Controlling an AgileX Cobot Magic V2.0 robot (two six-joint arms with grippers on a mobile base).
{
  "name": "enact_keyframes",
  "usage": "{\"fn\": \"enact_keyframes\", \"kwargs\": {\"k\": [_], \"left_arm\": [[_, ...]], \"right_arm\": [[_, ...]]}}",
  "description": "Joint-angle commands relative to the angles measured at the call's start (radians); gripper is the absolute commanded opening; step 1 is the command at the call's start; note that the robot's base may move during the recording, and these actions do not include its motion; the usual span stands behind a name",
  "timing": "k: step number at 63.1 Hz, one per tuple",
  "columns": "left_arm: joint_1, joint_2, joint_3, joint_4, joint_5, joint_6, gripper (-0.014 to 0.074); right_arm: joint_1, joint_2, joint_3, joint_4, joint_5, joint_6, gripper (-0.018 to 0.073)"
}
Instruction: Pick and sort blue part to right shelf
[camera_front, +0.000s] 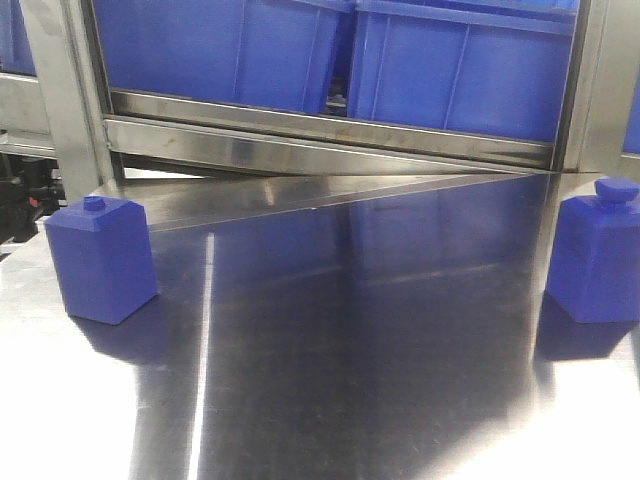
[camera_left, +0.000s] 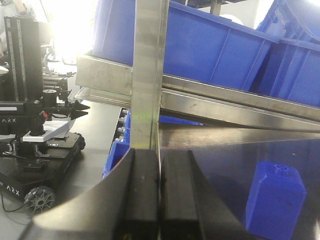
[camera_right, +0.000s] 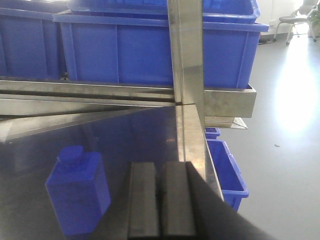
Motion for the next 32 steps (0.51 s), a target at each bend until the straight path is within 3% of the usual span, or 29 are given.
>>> {"fn": "enact_keyframes", "kwargs": {"k": [1, 32], "left_arm": [[-0.006, -0.017, 0.024, -0.006, -0.082, -0.001, 0.0125], [-0.006, -0.017, 0.024, -0.004, -0.117, -0.001, 0.0125]], "right_arm": [[0.001, -0.011, -0.024, 0.002, -0.09, -0.009, 0.0033], [0.001, -0.011, -0.024, 0.002, -0.09, -0.009, 0.0033]]}}
